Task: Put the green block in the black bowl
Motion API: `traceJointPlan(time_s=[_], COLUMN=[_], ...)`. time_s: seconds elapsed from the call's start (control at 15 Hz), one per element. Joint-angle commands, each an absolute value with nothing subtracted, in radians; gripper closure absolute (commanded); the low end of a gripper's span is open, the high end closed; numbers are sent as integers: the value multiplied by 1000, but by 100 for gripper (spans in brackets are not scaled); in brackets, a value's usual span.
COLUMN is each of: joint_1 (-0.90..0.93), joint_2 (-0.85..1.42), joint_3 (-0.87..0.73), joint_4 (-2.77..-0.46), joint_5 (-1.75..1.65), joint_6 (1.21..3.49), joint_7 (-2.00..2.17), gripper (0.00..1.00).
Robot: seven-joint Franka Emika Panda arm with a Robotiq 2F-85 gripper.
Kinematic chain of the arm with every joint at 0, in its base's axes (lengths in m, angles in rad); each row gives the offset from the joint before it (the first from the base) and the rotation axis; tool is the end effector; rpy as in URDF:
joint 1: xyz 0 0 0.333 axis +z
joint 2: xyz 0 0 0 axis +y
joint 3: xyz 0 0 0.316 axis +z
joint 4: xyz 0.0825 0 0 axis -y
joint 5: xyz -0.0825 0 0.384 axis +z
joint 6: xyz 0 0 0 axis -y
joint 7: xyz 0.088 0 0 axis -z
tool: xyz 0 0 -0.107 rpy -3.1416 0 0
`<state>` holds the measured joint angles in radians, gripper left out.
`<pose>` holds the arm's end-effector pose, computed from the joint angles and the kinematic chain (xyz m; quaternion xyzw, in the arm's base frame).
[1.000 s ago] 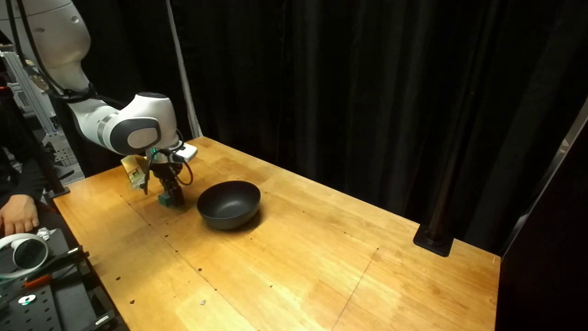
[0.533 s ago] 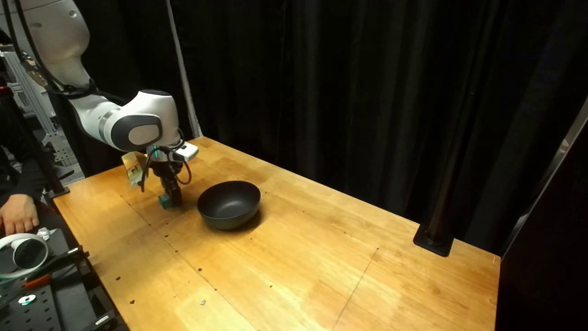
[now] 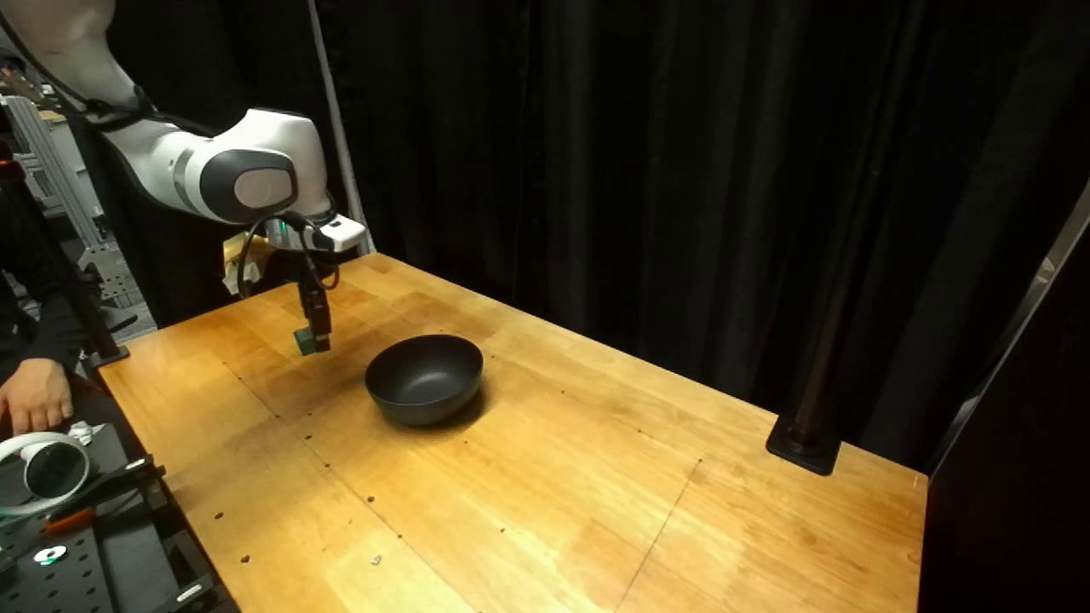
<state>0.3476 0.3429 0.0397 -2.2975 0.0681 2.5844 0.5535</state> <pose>0.4842 0.1969 0.1941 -0.9929 0.1132 0.0358 0.0086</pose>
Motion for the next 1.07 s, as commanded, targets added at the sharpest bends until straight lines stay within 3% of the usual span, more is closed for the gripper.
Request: traceJointPlan(time_s=[0.0,0.6,0.67,0.73,0.87,1.0], joint_1=[370,287,273,256,230,194], joint_2=[268,306,308,306,296,262], joint_3=[-20,-132,-137,-131,-118,-70], joint_4=[-2278,-2224,-2221,-2223,-2232,-2252], joint_5=[-91,-389,-394,-374,-345,-257], joint_6=[2551,2590,2596,2600,2603,2584], joint_7=[691,898,903,893,869,791], gripper=[79,79,61,29,24,8])
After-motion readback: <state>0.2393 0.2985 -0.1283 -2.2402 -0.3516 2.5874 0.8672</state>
